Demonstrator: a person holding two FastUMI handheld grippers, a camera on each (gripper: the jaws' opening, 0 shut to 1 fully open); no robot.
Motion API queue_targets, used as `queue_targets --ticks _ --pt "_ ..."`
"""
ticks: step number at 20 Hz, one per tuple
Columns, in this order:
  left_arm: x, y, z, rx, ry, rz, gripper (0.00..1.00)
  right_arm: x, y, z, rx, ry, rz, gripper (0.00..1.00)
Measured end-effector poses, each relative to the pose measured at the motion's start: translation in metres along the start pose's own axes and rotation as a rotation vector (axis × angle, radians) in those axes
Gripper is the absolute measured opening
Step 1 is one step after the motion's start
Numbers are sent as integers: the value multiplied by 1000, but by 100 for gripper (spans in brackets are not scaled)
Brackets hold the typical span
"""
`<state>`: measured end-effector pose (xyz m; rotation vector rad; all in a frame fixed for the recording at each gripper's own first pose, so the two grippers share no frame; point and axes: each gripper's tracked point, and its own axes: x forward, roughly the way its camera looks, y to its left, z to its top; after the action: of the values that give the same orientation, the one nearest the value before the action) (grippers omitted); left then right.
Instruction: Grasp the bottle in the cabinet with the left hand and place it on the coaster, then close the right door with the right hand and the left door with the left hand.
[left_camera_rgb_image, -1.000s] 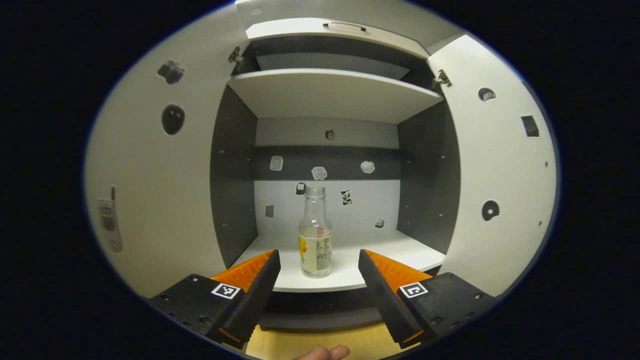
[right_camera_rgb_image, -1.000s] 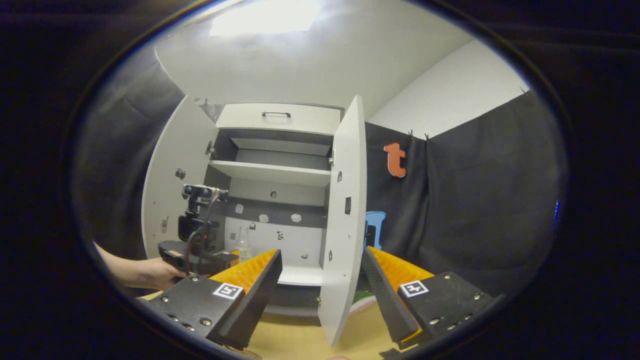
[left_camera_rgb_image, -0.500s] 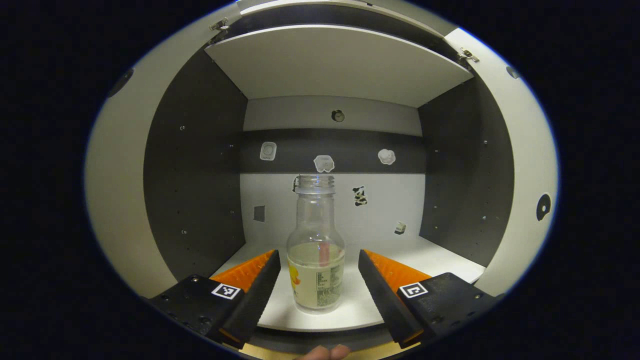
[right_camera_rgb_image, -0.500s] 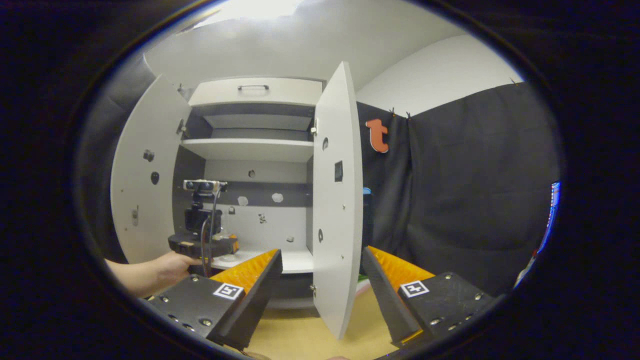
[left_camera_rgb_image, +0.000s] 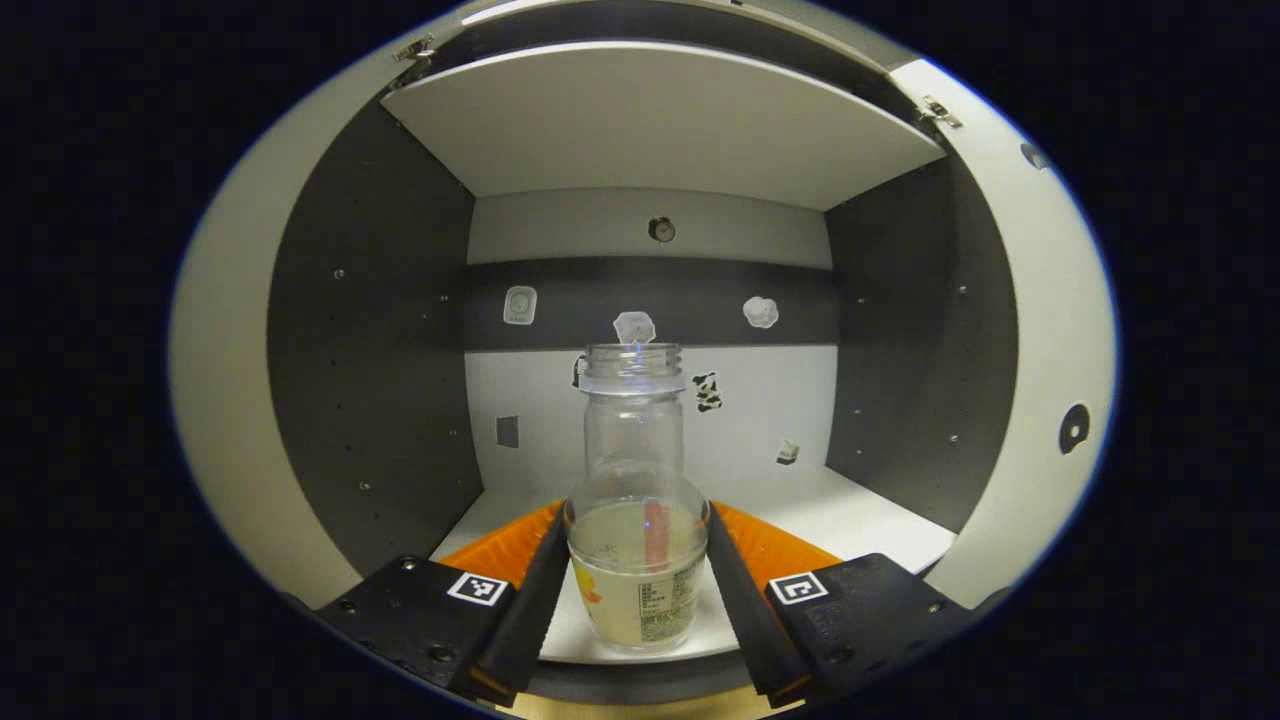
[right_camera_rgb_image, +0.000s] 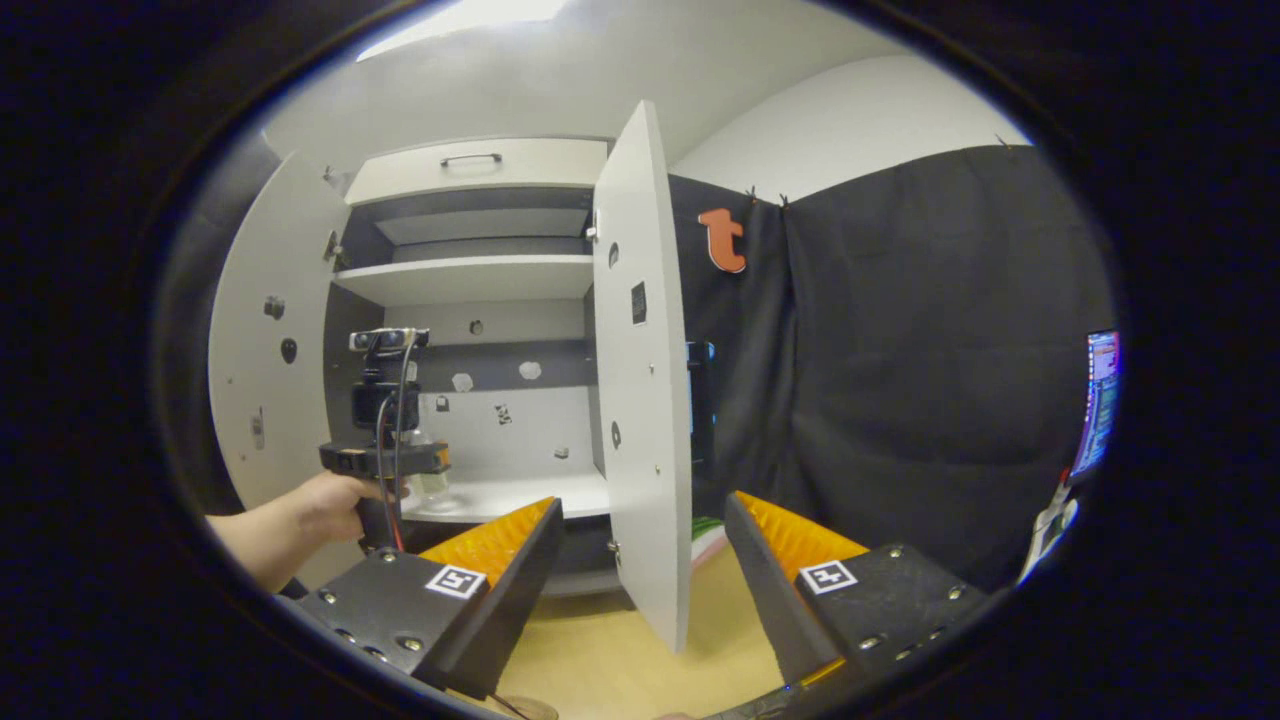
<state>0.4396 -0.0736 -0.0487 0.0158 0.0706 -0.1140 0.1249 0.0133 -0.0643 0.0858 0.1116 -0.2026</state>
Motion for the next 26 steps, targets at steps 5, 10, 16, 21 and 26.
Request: queue_targets --ticks 5,10,16,21,26 --pt "-83 -33 21 -12 -34 -81 80 -40 -28 16 4 -25 2 96" --pt "-162 -60 24 -2 -48 -130 80 -93 -62 30 31 -41 -12 96" --pt "-237 -64 8 -44 -72 -98 80 -143 -83 40 24 -75 19 100" --pt "-276 -63 -40 -59 -62 -82 80 -165 -89 34 28 -77 50 100" --pt "-297 -67 -115 -55 -26 -110 80 -174 -81 15 9 -54 75 100"
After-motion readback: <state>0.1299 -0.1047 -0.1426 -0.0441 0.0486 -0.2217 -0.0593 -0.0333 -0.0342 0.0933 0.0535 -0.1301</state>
